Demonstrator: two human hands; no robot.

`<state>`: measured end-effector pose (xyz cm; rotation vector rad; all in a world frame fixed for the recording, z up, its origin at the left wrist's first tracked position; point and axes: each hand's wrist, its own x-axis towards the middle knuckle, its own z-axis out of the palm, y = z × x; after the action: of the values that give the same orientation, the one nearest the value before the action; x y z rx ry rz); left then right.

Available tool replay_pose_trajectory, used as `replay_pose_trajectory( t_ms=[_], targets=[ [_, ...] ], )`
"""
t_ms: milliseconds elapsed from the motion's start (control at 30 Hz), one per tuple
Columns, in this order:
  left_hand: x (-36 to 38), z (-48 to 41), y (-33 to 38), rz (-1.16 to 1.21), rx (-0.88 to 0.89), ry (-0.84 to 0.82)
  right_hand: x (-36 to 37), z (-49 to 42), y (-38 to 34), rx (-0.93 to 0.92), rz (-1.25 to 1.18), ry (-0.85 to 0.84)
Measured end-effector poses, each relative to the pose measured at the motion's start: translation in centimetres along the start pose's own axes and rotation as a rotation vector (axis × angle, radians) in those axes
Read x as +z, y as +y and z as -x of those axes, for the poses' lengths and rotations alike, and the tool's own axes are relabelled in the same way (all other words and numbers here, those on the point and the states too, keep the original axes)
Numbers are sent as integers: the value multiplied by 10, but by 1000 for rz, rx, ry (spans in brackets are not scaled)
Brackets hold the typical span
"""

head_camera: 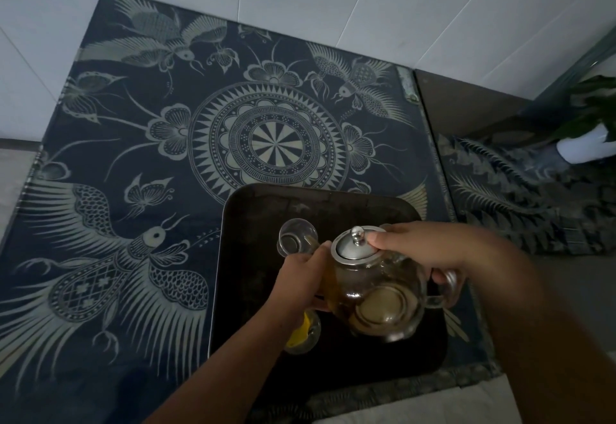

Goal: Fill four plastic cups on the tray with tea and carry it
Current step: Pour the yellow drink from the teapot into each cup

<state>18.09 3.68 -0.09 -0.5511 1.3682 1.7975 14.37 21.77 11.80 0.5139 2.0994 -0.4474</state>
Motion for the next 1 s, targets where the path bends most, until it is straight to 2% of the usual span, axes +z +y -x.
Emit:
replay_pose_trajectory(
  t_ms=[100, 600, 1000],
  targets=[
    [0, 1, 2, 11, -1, -5, -2, 2, -3, 10, -43, -5],
    [-1, 2, 2, 62, 4, -24, -11, -4, -12, 45, 74, -50],
    [-3, 4, -1, 80, -14, -33, -10, -11, -13, 96, 36, -88]
  ],
)
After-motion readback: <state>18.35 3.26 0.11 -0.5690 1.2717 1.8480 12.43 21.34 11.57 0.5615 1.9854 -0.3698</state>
